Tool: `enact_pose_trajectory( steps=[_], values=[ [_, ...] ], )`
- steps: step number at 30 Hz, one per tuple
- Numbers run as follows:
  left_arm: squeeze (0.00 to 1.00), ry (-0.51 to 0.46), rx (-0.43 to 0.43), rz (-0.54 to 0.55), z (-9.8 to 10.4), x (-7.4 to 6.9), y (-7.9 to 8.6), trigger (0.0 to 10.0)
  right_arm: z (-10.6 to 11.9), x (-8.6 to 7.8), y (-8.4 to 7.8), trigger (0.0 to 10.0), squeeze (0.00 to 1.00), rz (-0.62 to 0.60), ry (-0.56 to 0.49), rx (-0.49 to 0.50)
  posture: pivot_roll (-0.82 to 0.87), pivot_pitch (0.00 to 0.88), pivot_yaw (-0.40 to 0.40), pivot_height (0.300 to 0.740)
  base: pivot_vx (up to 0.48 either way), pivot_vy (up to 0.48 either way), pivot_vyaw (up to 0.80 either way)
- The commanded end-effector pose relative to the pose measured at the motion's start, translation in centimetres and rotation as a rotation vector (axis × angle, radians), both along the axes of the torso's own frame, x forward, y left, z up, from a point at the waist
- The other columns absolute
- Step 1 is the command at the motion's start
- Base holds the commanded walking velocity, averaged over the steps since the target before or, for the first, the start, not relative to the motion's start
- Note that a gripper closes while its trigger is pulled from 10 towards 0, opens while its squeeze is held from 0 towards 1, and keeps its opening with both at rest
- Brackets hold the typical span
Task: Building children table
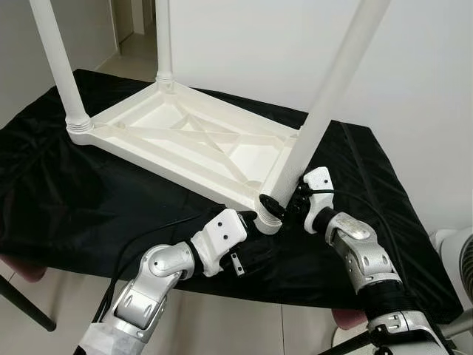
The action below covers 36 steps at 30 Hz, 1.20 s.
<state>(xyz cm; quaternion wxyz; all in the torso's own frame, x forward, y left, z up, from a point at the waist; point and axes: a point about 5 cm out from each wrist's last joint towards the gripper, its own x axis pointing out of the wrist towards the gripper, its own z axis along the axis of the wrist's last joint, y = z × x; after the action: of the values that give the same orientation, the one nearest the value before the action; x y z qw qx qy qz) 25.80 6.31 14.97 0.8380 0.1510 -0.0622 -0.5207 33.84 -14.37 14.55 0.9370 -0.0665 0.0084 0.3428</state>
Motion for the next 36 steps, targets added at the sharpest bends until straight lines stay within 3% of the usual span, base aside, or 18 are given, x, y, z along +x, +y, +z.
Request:
enact_pose_trajectory(
  steps=[1,8,9,10,11,23,24,25,26,27,28,33,36],
  values=[
    [0.0,-0.005,-0.006,0.004,0.2,0.0,-0.2,10.0,0.0,0.1,-0.5,10.0,0.0,0.003,0.002,-0.001,0.0,0.008,-0.124,0.74,0.0,0.0,0.0],
    [0.0,-0.021,-0.003,0.009,0.6,0.3,-0.1,10.0,-0.9,0.7,0.7,10.0,0.0,0.079,0.043,-0.008,0.01,0.004,-0.122,0.74,0.0,0.0,0.0],
    [0.0,-0.022,-0.002,0.01,0.6,0.3,-0.1,10.0,-1.2,0.7,1.0,3.9,0.0,0.09,0.055,-0.004,0.02,0.003,-0.123,0.74,0.0,0.0,0.0],
    [0.0,-0.022,-0.002,0.01,0.6,0.3,-0.1,10.0,-1.2,0.7,1.0,3.9,0.0,0.09,0.055,-0.004,0.02,0.003,-0.123,0.74,0.0,0.0,0.0],
    [0.0,-0.024,0.001,0.012,0.7,0.3,-0.1,10.0,-1.5,0.7,1.1,0.0,0.0,0.097,0.068,0.002,0.02,0.005,-0.127,0.74,0.0,0.0,0.0],
    [0.0,-0.025,-0.002,0.008,0.6,0.2,-0.3,10.0,-2.6,0.3,0.5,0.0,0.0,0.089,0.091,0.009,-0.01,0.0,-0.138,0.74,0.0,0.0,0.0],
    [0.0,-0.024,-0.003,0.001,0.5,0.1,-0.5,10.0,-2.8,0.2,0.4,1.4,0.0,0.073,0.091,0.012,-0.01,0.0,-0.138,0.74,0.0,0.0,0.0],
    [0.0,-0.024,-0.003,0.001,0.5,0.1,-0.5,10.0,-2.8,0.2,0.4,1.4,0.0,0.073,0.091,0.012,-0.01,0.0,-0.138,0.74,0.0,0.0,0.0],
    [0.0,-0.024,-0.002,-0.002,0.5,0.1,-0.5,10.0,-2.9,0.1,0.3,5.6,0.0,0.056,0.095,0.019,-0.02,0.0,-0.139,0.74,0.0,0.0,0.0],
    [0.0,-0.024,-0.002,-0.002,0.5,0.1,-0.5,10.0,-2.9,0.1,0.3,5.6,0.0,0.056,0.095,0.019,-0.02,0.0,-0.139,0.74,0.0,0.0,0.0],
    [0.0,-0.024,-0.003,-0.004,0.5,0.1,-0.5,10.0,-3.1,-0.1,0.3,10.0,0.0,0.044,0.097,0.021,-0.02,0.0,-0.138,0.74,0.0,0.0,0.0],
    [0.0,-0.021,-0.005,-0.003,0.5,0.0,-0.4,10.0,-3.4,-0.6,0.4,10.0,0.0,-0.046,0.098,0.019,-0.02,0.004,-0.132,0.74,0.0,0.0,0.0],
    [0.0,-0.017,-0.014,-0.003,0.5,0.0,-0.4,10.0,-3.0,-0.5,1.0,10.0,0.0,-0.187,0.09,0.044,-0.01,0.004,-0.127,0.74,0.0,0.0,0.0]
  ],
)
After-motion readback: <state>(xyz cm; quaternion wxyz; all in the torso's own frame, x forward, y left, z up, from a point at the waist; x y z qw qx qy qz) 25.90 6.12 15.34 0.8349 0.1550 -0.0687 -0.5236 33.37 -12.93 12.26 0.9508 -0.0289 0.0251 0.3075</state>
